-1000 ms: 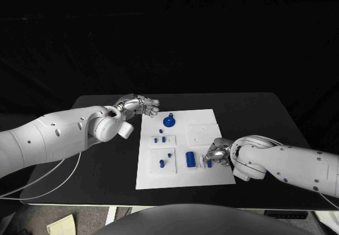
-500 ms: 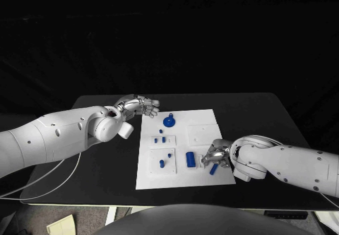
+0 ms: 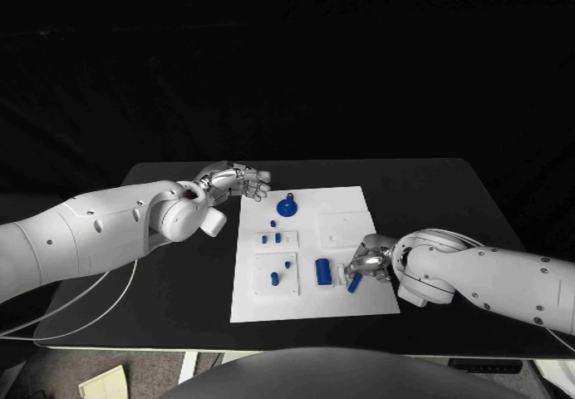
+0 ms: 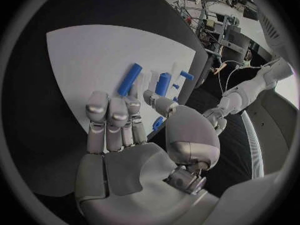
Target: Assemble the parts on the task board
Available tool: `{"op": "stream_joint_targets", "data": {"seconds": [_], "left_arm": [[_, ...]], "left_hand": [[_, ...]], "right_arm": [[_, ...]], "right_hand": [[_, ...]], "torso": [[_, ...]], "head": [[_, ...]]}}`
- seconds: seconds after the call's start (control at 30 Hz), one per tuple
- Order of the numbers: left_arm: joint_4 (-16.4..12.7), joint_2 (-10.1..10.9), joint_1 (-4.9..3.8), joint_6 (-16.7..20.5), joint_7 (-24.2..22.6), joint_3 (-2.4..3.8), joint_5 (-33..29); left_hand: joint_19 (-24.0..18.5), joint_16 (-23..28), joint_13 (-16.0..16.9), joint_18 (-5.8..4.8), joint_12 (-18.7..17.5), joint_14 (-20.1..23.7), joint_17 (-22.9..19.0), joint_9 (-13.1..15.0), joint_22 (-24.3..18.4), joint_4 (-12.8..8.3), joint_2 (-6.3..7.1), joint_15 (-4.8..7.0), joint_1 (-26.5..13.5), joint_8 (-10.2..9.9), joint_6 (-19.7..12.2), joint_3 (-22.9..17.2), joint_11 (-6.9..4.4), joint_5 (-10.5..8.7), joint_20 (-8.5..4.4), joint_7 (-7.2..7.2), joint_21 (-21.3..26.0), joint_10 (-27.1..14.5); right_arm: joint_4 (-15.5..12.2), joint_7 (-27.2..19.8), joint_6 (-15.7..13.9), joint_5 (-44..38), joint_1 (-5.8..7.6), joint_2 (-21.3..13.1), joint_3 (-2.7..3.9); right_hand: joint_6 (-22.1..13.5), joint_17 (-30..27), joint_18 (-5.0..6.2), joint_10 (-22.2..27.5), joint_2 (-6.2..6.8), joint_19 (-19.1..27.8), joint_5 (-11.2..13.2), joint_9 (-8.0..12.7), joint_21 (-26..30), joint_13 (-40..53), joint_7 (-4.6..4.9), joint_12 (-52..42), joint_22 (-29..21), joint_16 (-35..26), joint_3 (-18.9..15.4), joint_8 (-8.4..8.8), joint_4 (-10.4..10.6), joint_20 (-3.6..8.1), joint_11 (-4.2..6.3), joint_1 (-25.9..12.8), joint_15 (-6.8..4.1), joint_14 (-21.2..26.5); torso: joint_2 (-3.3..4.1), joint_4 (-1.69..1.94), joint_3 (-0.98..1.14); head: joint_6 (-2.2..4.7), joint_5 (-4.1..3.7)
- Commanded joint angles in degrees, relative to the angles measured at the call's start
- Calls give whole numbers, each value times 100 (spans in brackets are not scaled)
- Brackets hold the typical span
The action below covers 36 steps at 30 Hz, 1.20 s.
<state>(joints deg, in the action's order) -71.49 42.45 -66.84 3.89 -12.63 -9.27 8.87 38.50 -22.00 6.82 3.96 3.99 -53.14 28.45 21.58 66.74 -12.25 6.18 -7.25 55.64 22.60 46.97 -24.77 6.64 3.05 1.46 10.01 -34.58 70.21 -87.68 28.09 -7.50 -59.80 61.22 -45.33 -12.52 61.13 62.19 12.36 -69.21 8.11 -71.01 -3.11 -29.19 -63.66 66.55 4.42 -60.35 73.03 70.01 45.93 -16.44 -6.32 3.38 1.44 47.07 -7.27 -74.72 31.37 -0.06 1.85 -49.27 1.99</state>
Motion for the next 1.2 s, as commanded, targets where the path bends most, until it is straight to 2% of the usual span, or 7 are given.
{"op": "stream_joint_targets", "data": {"seconds": [0.03,0.17,0.3,0.4,0.73,0.93,1.2], "left_arm": [[-13,-7,-7,-89,-23,5,33],[-12,-13,-7,-95,-24,5,40],[-8,-16,-7,-100,-20,5,43],[-8,-22,-7,-109,-17,5,45],[-12,-25,-7,-123,-1,4,68],[-26,-23,-7,-139,4,4,77],[-29,-20,-8,-146,6,4,102]], "left_hand": [[-9,34,-8,83,14,-10,8,-7,5,-17,-42,-24,18,7,-45,4,-1,-7,28,-5,37,-36],[-9,35,-8,82,14,-10,9,-7,6,-17,-41,-24,19,7,-45,4,-1,-7,28,-5,38,-37],[-10,36,-8,82,14,-10,9,-7,7,-17,-42,-24,19,7,-45,4,-1,-7,28,-5,39,-37],[-10,37,-8,82,14,-10,10,-7,8,-17,-42,-25,19,7,-45,4,-1,-7,29,-5,40,-37],[-10,39,-9,81,15,-10,12,-8,9,-15,-43,-25,18,7,-45,4,0,-7,30,-5,42,-37],[-11,40,-9,81,15,-10,14,-8,11,-15,-44,-25,20,8,-44,3,-1,-6,30,-5,43,-37],[-11,42,-10,81,15,-10,16,-8,13,-15,-45,-26,21,8,-44,3,-1,-6,30,-5,44,-37]], "right_arm": [[-73,-364,-399,-138,16,-62,30],[-186,-514,-553,4,93,-173,71],[-340,-550,-616,201,218,-324,95],[-441,-425,-528,207,278,-407,120],[-417,625,736,-288,289,-451,116],[-307,652,855,-357,260,-330,23],[-237,649,757,-374,190,-263,10]], "right_hand": [[4,-3,264,11,287,-5,29,-3,-9,0,24,-5,-9,-25,45,-27,-3,22,26,71,-18,-2],[-89,-8,264,-23,608,-53,27,-19,-11,-5,55,-13,-27,-25,-28,-8,-14,36,-4,170,1,-33],[-241,-1,264,-46,709,-64,32,-71,-4,24,93,-61,-42,-21,-404,12,-98,48,-45,182,30,-45],[-218,2,264,-40,690,-52,20,-153,20,52,85,-98,-59,-28,-564,-50,-110,59,-35,224,29,-42],[-57,31,264,-277,580,-77,33,-612,43,402,-41,-527,-93,-14,-668,-371,197,68,86,156,-70,-52],[-28,49,264,-282,423,-82,30,-720,19,401,-71,-522,-79,3,-656,-421,351,73,114,56,-87,-48],[35,59,264,-289,327,-71,30,-737,-13,360,-98,-470,-55,11,-668,-409,459,72,140,-89,-101,-44]], "torso": [[3,-3,5],[1,-6,6],[-2,-10,5],[-2,-10,3],[-2,-4,-5],[3,3,0],[3,-1,4]], "head": [[11,-7],[26,-16],[43,-38],[49,-49],[60,-75],[67,-76],[51,-72]]}}
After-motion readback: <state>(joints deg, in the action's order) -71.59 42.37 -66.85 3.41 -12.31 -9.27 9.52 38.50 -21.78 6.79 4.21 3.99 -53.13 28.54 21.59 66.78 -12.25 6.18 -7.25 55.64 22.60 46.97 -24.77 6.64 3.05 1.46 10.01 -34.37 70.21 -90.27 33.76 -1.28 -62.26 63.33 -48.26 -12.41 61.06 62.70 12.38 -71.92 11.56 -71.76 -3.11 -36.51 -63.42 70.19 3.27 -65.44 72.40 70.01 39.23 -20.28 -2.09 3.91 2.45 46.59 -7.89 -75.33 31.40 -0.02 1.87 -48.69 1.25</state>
